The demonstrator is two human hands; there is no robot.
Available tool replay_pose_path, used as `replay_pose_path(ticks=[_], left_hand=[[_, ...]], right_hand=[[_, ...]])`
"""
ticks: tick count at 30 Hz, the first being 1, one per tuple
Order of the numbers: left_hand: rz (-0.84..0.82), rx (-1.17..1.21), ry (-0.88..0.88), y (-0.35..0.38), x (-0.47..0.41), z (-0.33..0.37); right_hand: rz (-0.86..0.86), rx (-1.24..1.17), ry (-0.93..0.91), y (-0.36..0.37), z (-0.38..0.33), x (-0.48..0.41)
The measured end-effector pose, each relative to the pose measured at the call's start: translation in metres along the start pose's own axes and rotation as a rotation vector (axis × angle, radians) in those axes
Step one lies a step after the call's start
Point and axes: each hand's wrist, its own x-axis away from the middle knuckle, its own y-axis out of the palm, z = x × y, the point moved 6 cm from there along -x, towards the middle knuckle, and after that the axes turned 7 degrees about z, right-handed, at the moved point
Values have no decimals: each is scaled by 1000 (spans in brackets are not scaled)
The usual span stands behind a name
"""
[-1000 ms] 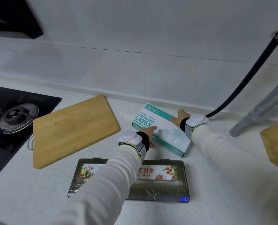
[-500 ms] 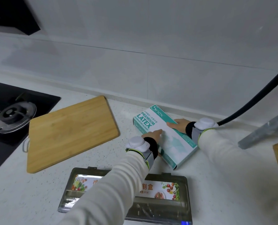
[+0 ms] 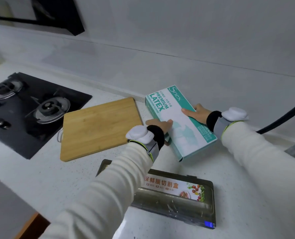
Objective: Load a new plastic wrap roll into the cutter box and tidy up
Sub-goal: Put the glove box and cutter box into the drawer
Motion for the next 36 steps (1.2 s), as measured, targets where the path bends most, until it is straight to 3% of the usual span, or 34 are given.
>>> replay_pose_path(ticks=[3, 8, 12, 16, 18, 20, 27, 30, 36], left_hand=[[-61, 174, -6, -22, 9, 4], [8, 243, 59, -87, 36, -14], [125, 326, 157, -155, 59, -47], [290, 400, 137, -235, 94, -96], [309, 411, 84, -256, 106, -117], [332, 400, 36, -286, 121, -153], [453, 296, -56, -359, 147, -279], [467, 206, -108, -372, 154, -332], [399, 337, -256, -368, 154, -417]], right_hand=[[-18, 5, -56, -1, -33, 13], [-155, 4, -280, 31, -109, 64], [-300, -3, -407, 80, -163, 118], [-294, 49, -485, 139, -206, 176], [-293, 77, -478, 158, -214, 196], [-418, 11, -421, 198, -219, 226], [-516, 93, -541, 320, -220, 306], [-559, 164, -551, 370, -204, 326], [-586, 179, -472, 444, -157, 340]])
